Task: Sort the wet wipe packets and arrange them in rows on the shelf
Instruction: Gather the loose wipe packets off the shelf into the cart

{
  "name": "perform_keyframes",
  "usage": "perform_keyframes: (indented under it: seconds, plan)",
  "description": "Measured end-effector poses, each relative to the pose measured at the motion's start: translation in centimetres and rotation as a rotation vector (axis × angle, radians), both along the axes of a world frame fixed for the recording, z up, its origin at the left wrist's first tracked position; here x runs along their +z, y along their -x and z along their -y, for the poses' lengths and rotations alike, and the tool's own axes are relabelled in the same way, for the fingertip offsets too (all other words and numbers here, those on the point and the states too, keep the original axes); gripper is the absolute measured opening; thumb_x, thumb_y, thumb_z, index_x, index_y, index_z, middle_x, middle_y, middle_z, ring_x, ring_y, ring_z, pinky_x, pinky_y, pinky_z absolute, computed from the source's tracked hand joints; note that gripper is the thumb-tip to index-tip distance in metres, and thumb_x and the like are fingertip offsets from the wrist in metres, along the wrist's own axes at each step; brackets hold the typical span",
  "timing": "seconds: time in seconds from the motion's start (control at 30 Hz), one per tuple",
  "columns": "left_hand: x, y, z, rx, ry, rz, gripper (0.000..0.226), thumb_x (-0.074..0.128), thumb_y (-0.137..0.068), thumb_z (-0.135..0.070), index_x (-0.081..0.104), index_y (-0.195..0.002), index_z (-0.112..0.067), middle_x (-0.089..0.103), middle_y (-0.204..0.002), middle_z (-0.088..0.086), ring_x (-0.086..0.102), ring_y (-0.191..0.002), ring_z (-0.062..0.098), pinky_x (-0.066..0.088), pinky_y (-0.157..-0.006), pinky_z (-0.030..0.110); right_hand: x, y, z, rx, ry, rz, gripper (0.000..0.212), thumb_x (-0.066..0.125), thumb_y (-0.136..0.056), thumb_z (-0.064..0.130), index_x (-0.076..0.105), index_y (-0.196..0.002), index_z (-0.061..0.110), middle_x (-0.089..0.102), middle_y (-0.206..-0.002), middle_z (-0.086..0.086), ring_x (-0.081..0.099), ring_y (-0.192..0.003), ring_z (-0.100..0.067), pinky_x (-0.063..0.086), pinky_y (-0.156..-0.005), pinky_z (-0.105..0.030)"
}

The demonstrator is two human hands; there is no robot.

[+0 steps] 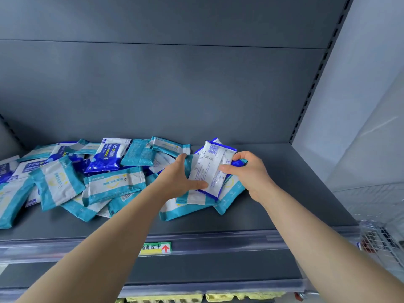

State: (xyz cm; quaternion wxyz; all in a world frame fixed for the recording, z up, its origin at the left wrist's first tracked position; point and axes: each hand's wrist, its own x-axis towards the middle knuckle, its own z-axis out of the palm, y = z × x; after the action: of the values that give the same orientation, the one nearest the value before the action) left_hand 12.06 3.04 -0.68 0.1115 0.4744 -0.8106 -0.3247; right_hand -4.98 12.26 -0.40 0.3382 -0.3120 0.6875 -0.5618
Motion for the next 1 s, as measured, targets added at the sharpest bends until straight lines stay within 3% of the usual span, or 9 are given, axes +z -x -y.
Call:
perform_keyframes:
  seconds: [0.13,0.3,0.4,0.47,0.6,0.93,1.0]
  plan:
    - [-0.8,0.1,-0.4,0.021,-0.06,-0.161,0.106,0.084,-0.064,-0.046,0.021,-0.147,-0.028,0.048,-0.136,-0.003,0.051,-0.112,0.017,0.042,-0.084,0.027,-0.8,0.1,-0.7,-0.058,-0.016,0.015,0.038,0.083,-0.071,0.012,0.056,-0.098,0.015,0.067,-0.091,-0.002,0.066,-0.073,-0.019,0.055,-0.069,-0.036]
    - [-0.7,0.3,-1.4,0.056,-0.179,-0.446,0.1,0.088,-0.062,-0.031,0.029,-0.142,-0.038,0.055,-0.1,-0.015,0.061,-0.087,0.005,0.053,-0.071,0.023,-0.6,0.0,-1.6,-0.115,0.033,0.078,0.036,0.082,-0.071,0.012,0.056,-0.096,0.017,0.068,-0.095,-0.005,0.067,-0.077,-0.022,0.057,-0.074,-0.039]
    - [-0.2,1.1,-1.8,0.05,-0.276,-0.588,0.096,0.09,-0.058,-0.026,0.036,-0.134,-0.048,0.06,-0.11,-0.003,0.067,-0.093,0.019,0.058,-0.079,0.041,0.2,0.2,-2.6,-0.15,0.081,0.123,0.035,0.081,-0.072,0.011,0.057,-0.097,0.016,0.069,-0.097,-0.007,0.068,-0.077,-0.022,0.057,-0.07,-0.038]
    - [0.2,1.9,-2.3,0.02,-0.331,-0.651,0.094,0.09,-0.058,-0.021,0.039,-0.13,-0.05,0.062,-0.116,0.003,0.068,-0.096,0.025,0.058,-0.08,0.045,0.8,0.6,-3.6,-0.178,0.111,0.125,0.033,0.081,-0.073,0.011,0.056,-0.095,0.017,0.068,-0.098,-0.007,0.067,-0.076,-0.021,0.056,-0.065,-0.034]
    - [1.3,4.3,-3.9,-0.02,-0.475,-0.781,0.089,0.083,-0.066,-0.004,0.041,-0.135,-0.041,0.069,-0.101,0.006,0.071,-0.083,0.027,0.06,-0.07,0.042,2.0,2.1,-6.0,-0.236,0.151,0.102,0.033,0.08,-0.074,0.012,0.054,-0.093,0.019,0.066,-0.099,-0.004,0.067,-0.076,-0.017,0.052,-0.059,-0.029]
    - [3.9,15.9,-11.6,-0.204,-0.551,-0.848,0.09,0.079,-0.071,0.0,0.036,-0.14,-0.039,0.068,-0.111,0.001,0.071,-0.09,0.025,0.06,-0.07,0.041,4.4,12.1,-15.4,-0.38,0.244,0.09,0.033,0.081,-0.072,0.009,0.056,-0.09,0.019,0.068,-0.102,-0.009,0.069,-0.082,-0.025,0.058,-0.068,-0.037]
    - [3.8,19.6,-14.0,-0.226,-0.562,-0.841,0.09,0.079,-0.071,0.0,0.037,-0.14,-0.039,0.068,-0.109,0.001,0.071,-0.087,0.024,0.06,-0.069,0.04,4.4,15.3,-18.1,-0.415,0.247,0.088,0.033,0.08,-0.072,0.007,0.056,-0.091,0.019,0.068,-0.097,-0.007,0.07,-0.074,-0.02,0.058,-0.063,-0.034]
